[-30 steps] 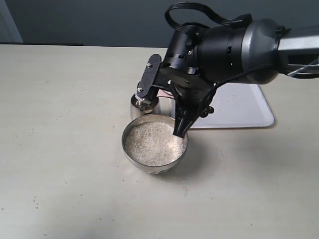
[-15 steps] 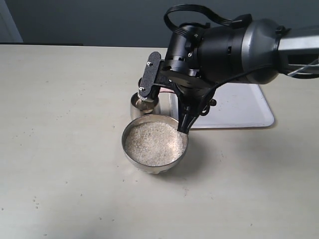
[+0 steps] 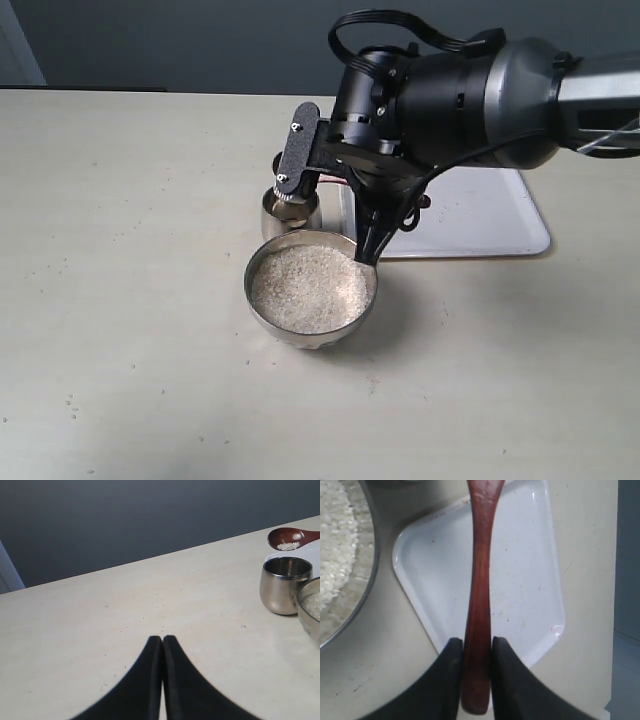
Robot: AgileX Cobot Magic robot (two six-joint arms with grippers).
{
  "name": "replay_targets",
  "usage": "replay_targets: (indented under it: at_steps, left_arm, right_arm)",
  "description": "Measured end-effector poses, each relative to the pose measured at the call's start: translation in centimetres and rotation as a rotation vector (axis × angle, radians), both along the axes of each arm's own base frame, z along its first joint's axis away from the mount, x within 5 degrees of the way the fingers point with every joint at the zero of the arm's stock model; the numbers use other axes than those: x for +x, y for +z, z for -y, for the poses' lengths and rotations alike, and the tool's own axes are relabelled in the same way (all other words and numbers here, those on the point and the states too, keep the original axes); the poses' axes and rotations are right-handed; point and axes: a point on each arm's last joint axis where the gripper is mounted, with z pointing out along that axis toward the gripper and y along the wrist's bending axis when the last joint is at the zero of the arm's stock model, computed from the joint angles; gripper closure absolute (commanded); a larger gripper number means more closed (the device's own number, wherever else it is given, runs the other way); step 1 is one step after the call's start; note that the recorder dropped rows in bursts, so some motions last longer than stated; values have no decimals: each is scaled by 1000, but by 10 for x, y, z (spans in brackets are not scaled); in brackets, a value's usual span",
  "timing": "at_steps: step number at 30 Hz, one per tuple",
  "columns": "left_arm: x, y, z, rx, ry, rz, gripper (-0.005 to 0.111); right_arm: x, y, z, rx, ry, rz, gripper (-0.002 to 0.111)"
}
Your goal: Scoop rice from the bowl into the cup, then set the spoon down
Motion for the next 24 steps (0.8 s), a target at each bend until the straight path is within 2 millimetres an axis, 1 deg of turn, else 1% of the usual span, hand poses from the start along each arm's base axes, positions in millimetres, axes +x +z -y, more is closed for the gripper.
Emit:
replay_targets:
  at_steps: [10,18,24]
  left_arm:
    - [0,0,0,0,0,0,106]
    - [0,0,0,0,0,0,106]
    - [0,0,0,0,0,0,106]
  right_arm:
    - [1,1,0,-10,13,12,109]
    - [-3,1,-4,-16,36,22,109]
    - [-3,1,-4,-24,34,21,109]
